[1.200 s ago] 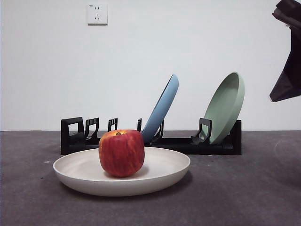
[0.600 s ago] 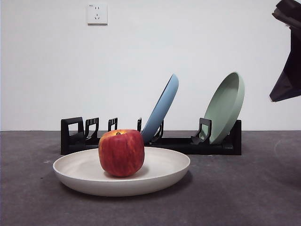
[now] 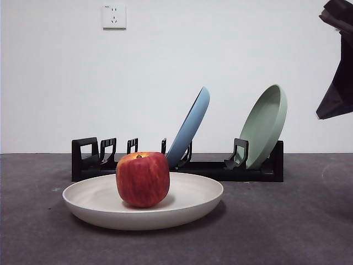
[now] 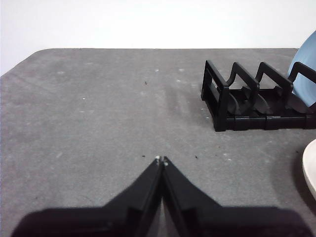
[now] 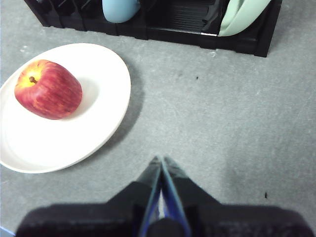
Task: Take the yellow plate from the plate rack,put the plate on the table,take the apple from the table,put the apple in the plate
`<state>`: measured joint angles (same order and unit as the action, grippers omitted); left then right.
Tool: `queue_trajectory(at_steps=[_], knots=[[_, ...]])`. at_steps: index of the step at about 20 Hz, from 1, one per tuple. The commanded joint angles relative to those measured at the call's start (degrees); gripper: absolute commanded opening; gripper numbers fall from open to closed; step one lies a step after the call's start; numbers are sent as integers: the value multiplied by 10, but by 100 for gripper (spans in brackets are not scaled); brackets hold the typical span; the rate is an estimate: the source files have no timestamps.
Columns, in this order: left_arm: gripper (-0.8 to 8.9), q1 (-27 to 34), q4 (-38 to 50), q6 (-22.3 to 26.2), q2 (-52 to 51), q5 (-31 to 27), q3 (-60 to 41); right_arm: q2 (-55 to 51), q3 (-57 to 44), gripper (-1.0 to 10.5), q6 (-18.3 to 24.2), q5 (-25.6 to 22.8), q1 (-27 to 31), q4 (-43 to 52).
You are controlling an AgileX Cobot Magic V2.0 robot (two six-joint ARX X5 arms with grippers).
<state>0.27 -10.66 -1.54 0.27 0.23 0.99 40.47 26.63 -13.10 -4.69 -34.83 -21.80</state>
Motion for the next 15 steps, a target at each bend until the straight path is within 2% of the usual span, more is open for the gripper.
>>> queue_trajectory(at_steps=[1,2,5,7,9,11,15], knots=[[-3,2,0,-4,-2,0,-8,-1,-2,0,8,-16,0,4],[-3,2,0,-4,-2,0,-8,-2,-2,1,10,-33,-1,2],[-3,2,0,-4,-2,0,-8,-47,-2,1,10,-32,0,-21],[-3,2,0,-4,-2,0,-8,-85,-3,1,50,-32,17,-26],[-3,2,0,-4,-2,0,-8,-133,-3,1,92,-31,55,-26],[-3,2,0,-4,-2,0,-8,-182,-5,1,118,-28,110,-26],[-3,2,1,-4,-2,0,-8,-283,-23,1,133,-27,228,-20]])
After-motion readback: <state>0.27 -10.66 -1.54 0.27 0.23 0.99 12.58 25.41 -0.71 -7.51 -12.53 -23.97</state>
